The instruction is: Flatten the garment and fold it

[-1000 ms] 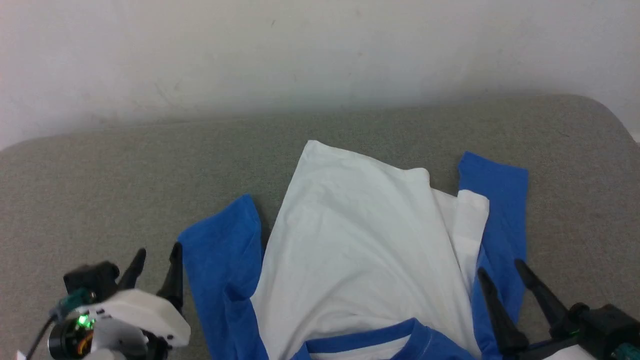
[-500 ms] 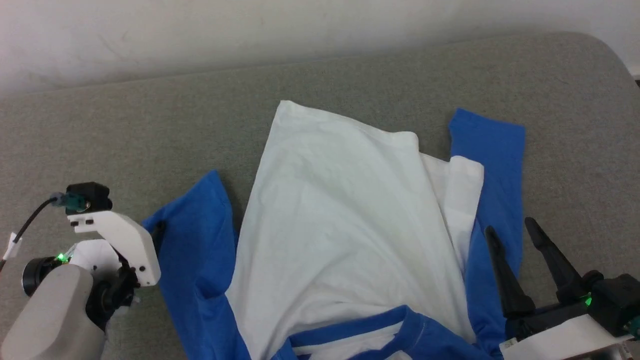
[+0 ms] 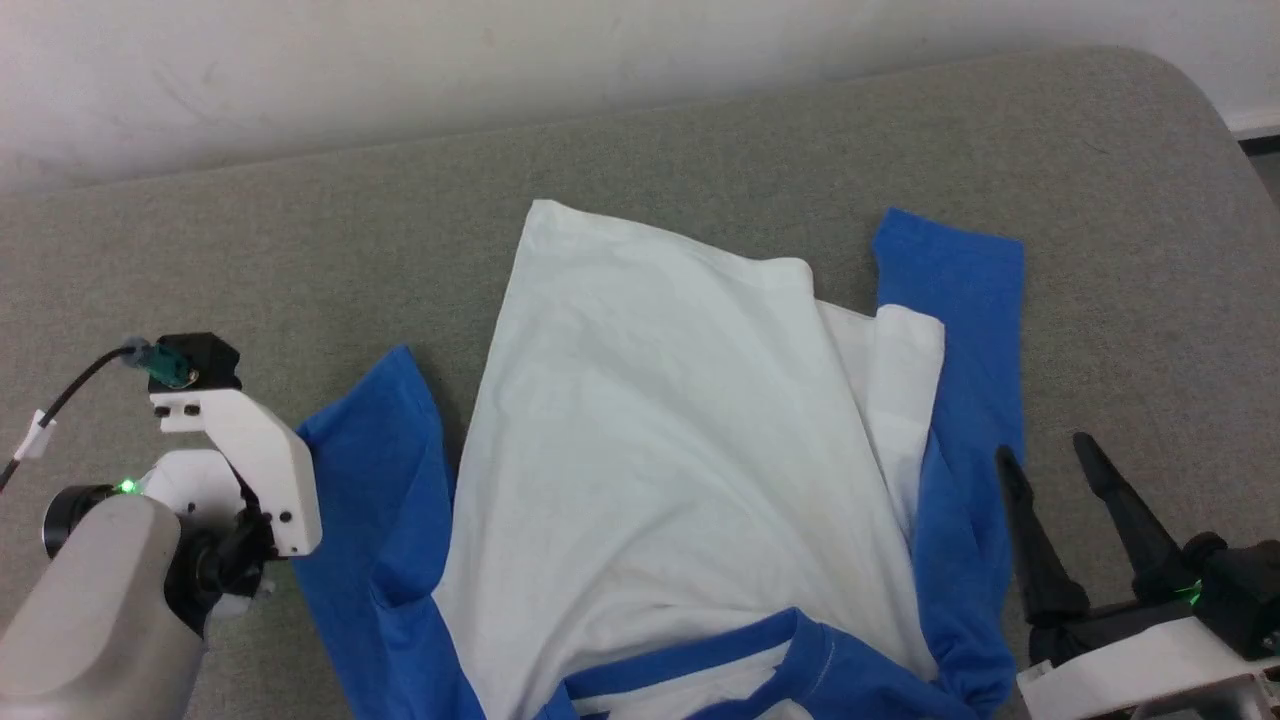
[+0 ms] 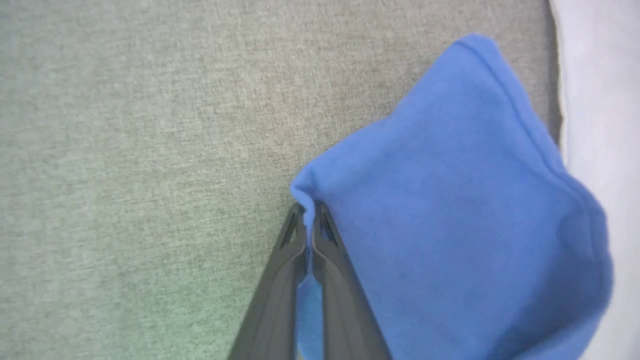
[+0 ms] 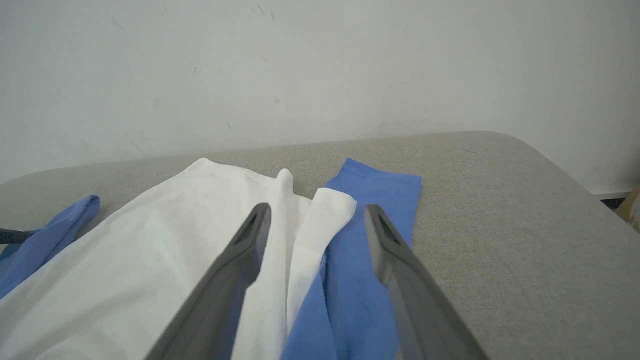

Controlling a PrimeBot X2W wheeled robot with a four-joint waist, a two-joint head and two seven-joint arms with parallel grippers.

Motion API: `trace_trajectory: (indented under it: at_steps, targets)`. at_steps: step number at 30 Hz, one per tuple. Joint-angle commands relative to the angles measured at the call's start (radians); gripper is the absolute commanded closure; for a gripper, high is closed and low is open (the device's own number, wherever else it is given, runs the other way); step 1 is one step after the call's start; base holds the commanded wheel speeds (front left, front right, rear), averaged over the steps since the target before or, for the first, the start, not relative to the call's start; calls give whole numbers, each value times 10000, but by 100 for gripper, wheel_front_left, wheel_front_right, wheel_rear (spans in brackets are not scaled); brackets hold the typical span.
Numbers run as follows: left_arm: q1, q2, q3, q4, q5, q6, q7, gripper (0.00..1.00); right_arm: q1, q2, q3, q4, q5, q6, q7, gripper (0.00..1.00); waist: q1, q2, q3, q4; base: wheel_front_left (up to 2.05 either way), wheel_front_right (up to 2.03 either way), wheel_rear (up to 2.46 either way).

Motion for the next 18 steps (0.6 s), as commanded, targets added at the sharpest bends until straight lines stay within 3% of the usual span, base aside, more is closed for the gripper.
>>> trace_trajectory:
  at_steps: [1, 5, 10, 14, 18]
  targets:
    - [433, -251, -168, 67, 106, 83, -123, 100, -42, 37, -95, 15, 8, -7, 16, 0, -1, -1, -248, 121, 0, 0, 0]
    - [198, -44, 334, -630, 649, 659, -1593, 100, 119, 79, -480, 32, -51, -7, 107, 0, -1, -1, -784, 333, 0, 0, 0]
    - [25, -53, 187, -2026, 1257, 863, -2402, 100, 349, 130, -1032, 31, -176, -7, 312, 0, -1, -1, -1458, 540, 0, 0, 0]
    - [222, -500, -594, -3433, 1699, 850, -2513, 100, 499, 183, -1443, -90, -252, -7, 469, 0, -1, -1, -1687, 564, 0, 0, 0]
    - [513, -1367, -1854, -4128, 1988, 581, -2479, 100, 547, 226, -1672, -249, -251, -7, 592, 0, -1, -1, -1662, 459, 0, 0, 0]
